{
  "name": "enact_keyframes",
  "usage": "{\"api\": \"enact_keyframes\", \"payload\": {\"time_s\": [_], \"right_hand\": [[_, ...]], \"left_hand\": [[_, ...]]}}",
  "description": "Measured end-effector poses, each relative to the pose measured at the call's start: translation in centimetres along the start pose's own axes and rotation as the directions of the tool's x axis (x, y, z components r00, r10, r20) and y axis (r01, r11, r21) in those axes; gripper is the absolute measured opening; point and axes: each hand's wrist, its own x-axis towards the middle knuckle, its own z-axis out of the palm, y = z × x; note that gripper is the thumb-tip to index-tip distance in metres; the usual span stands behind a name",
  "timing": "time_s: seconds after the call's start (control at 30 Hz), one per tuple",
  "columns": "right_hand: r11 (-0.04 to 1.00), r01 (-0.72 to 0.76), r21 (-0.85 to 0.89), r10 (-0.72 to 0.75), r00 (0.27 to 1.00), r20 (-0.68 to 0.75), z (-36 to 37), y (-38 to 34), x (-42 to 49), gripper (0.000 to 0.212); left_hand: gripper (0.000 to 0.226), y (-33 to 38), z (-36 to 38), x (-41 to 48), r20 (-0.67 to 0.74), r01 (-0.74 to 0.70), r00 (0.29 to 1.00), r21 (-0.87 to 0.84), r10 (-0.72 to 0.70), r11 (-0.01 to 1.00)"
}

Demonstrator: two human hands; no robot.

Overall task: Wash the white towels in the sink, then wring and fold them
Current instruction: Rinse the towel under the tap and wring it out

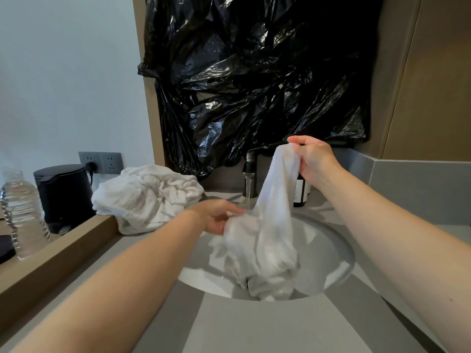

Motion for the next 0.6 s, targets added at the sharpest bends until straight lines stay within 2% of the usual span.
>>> {"api": "enact_keyframes", "payload": {"time_s": [0.07, 0.13, 0.23, 0.3, 0.37, 0.43, 0.5, 0.53, 0.6], "right_hand": [[0.997, 0.028, -0.078, -0.029, 0.999, -0.016, -0.1, 0.1, 0.1, 0.037], [0.975, 0.078, -0.209, -0.085, 0.996, -0.024, 0.0, -0.2, 0.2, 0.047], [0.893, 0.159, -0.421, -0.177, 0.984, -0.003, 0.2, -1.2, 0.0, 0.046], [0.784, 0.179, -0.594, -0.214, 0.977, 0.013, 0.1, -2.1, -0.1, 0.042], [0.7, 0.166, -0.695, -0.233, 0.972, -0.003, -0.4, -3.0, 0.0, 0.041], [0.676, 0.151, -0.721, -0.217, 0.976, 0.001, -1.2, -3.8, 0.1, 0.039], [0.648, 0.169, -0.743, -0.147, 0.984, 0.096, -2.1, -4.5, 0.0, 0.041], [0.596, 0.185, -0.782, -0.084, 0.982, 0.169, -2.5, -4.7, -0.1, 0.044], [0.352, 0.226, -0.908, 0.064, 0.962, 0.265, -2.8, -4.7, -0.2, 0.046]], "left_hand": [[0.052, 1.8, 0.2, -1.0, 0.016, -0.167, 0.986, 0.051, 0.166, 0.985], [0.063, 3.5, 0.6, -2.1, 0.026, -0.292, 0.956, 0.177, 0.292, 0.94], [0.063, 6.0, 0.5, -3.4, 0.029, -0.36, 0.921, 0.436, 0.388, 0.825], [0.055, 7.4, 0.3, -4.3, -0.01, -0.318, 0.889, 0.705, 0.458, 0.633], [0.045, 8.6, 0.1, -4.9, -0.005, -0.231, 0.848, 0.897, 0.53, 0.378], [0.033, 9.5, 0.1, -5.9, 0.011, -0.151, 0.84, 0.965, 0.543, 0.214], [0.045, 10.1, 0.4, -6.9, 0.014, -0.07, 0.891, 0.992, 0.455, 0.107], [0.055, 10.1, 0.7, -7.3, 0.006, -0.012, 0.922, 1.0, 0.387, 0.011], [0.065, 9.8, 1.7, -7.9, -0.009, 0.086, 0.955, 0.964, 0.295, -0.252]]}}
